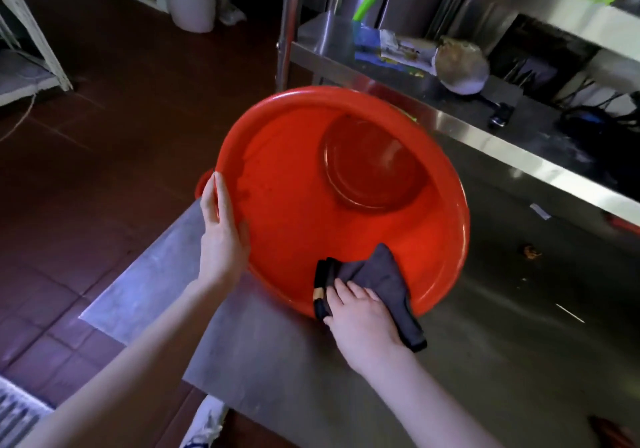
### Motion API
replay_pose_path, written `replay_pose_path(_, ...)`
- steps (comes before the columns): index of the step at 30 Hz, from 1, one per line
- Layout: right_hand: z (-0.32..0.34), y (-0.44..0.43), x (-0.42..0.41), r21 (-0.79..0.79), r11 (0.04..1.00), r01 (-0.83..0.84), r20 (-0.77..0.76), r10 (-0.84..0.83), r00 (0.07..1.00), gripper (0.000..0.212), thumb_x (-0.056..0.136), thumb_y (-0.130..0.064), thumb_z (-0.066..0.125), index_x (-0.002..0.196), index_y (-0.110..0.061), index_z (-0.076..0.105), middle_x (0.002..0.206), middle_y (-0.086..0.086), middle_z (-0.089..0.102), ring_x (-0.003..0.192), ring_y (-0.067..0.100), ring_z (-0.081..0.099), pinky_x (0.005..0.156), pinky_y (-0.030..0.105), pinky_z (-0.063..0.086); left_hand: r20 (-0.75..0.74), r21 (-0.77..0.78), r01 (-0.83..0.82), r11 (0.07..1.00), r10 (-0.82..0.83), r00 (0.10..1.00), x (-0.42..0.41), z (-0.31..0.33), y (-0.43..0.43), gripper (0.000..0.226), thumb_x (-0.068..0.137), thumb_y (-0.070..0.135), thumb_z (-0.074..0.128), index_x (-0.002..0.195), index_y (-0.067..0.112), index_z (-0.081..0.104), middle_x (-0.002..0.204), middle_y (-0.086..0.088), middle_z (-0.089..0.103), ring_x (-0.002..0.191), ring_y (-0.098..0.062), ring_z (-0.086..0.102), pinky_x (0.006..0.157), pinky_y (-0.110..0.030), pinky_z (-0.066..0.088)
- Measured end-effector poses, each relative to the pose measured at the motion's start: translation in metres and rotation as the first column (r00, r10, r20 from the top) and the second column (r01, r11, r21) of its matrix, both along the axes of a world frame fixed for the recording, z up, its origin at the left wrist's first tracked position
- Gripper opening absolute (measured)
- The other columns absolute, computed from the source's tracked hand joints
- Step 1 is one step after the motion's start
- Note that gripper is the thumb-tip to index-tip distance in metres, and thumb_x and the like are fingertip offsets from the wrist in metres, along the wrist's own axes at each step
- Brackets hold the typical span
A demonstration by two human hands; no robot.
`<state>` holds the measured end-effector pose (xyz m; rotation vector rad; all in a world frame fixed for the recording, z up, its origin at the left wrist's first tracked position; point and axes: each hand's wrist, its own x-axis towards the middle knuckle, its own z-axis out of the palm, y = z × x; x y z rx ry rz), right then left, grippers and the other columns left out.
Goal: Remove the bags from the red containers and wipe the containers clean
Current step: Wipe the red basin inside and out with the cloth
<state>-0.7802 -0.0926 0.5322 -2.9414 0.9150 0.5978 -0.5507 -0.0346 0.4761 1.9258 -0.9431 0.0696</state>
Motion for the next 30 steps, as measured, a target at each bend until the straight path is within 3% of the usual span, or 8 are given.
replay_pose_path(4,-0.02,0.002,0.001,0.044,0.999,0.02,-0.068,-0.017,0.998,0.054,0.103,-0.023,0.033,0.152,-0.007,0.017,0.161,0.011,0.015,0.146,0.026,0.018,0.118,0.04,0.014,-0.096,-0.003,-0.048,0.999,0.048,0.994,-0.008,-0.033,0.002,0.106,0.086,-0.001,0.054,0.149,0.04,-0.022,0.159,-0.002,0.005,0.105,-0.043,0.053,0.078,-0.047,0.05)
replay_pose_path(6,-0.028,0.002,0.004,0.048,0.998,0.029,-0.076,-0.025,0.997,0.054,0.103,-0.023,0.033,0.152,-0.008,0.018,0.161,0.01,0.015,0.146,0.026,0.018,0.118,0.04,0.014,-0.11,-0.02,-0.051,0.998,0.049,0.993,-0.005,-0.046,0.0,0.107,0.086,0.002,0.055,0.147,0.042,-0.024,0.156,-0.004,0.009,0.097,-0.042,0.056,0.072,-0.044,0.049)
replay_pose_path(10,-0.035,-0.005,0.009,0.054,0.998,0.037,0.009,-0.038,0.999,0.051,0.103,-0.03,0.032,0.151,-0.015,0.026,0.161,0.001,0.021,0.145,0.019,0.021,0.117,0.036,0.016,-0.129,-0.015,-0.036,0.999,0.034,0.991,0.003,-0.056,-0.004,0.104,0.088,0.007,0.055,0.149,0.038,-0.023,0.154,0.0,0.01,0.085,-0.028,0.053,0.066,-0.036,0.044)
replay_pose_path(14,-0.047,-0.004,0.044,0.216,0.972,0.091,0.059,-0.106,0.993,0.049,0.104,-0.033,0.031,0.152,-0.023,0.026,0.161,-0.008,0.018,0.148,0.012,0.016,0.118,0.034,0.012,-0.172,-0.033,-0.026,0.999,0.02,0.985,0.008,-0.067,-0.006,0.099,0.092,0.011,0.055,0.15,0.035,-0.021,0.152,0.004,0.009,0.084,-0.015,0.046,0.063,-0.033,0.043)
replay_pose_path(19,-0.058,-0.02,0.099,0.374,0.898,0.231,0.23,-0.331,0.915,0.044,0.103,-0.03,0.04,0.146,-0.022,0.041,0.157,-0.007,0.029,0.146,0.012,0.023,0.118,0.028,0.01,-0.282,-0.051,-0.011,0.999,-0.004,0.959,0.018,-0.077,-0.008,0.101,0.091,0.015,0.06,0.151,0.037,-0.018,0.149,0.006,0.016,0.087,-0.013,0.049,0.068,-0.031,0.044)
replay_pose_path(22,-0.061,-0.033,0.108,0.128,0.912,0.389,0.175,-0.407,0.896,0.047,0.103,-0.04,0.034,0.149,-0.031,0.034,0.16,-0.009,0.02,0.148,0.012,0.013,0.12,0.038,0.003,-0.319,-0.007,0.019,1.0,-0.02,0.948,0.021,-0.081,-0.009,0.109,0.088,0.022,0.067,0.149,0.042,-0.021,0.146,0.004,0.023,0.102,-0.024,0.055,0.083,-0.039,0.049)
replay_pose_path(24,-0.063,-0.041,0.11,0.003,0.889,0.457,0.078,-0.456,0.886,0.049,0.103,-0.046,0.027,0.151,-0.037,0.025,0.163,-0.011,0.008,0.15,0.012,0.002,0.121,0.046,-0.002,-0.264,0.091,-0.007,0.996,0.031,0.964,0.018,-0.082,-0.015,0.11,0.086,0.03,0.069,0.15,0.036,-0.021,0.141,-0.008,0.034,0.113,-0.034,0.05,0.096,-0.048,0.043)
replay_pose_path(30,-0.071,-0.054,0.113,0.233,0.894,0.382,0.131,-0.418,0.899,0.05,0.104,-0.042,0.029,0.152,-0.039,0.019,0.16,-0.02,0.009,0.148,0.002,0.003,0.12,0.046,0.001,-0.131,0.245,-0.047,0.968,0.081,0.988,0.009,-0.081,-0.036,0.105,0.084,0.032,0.071,0.154,0.012,-0.005,0.109,-0.018,0.05,0.098,-0.037,0.051,0.086,-0.049,0.038)
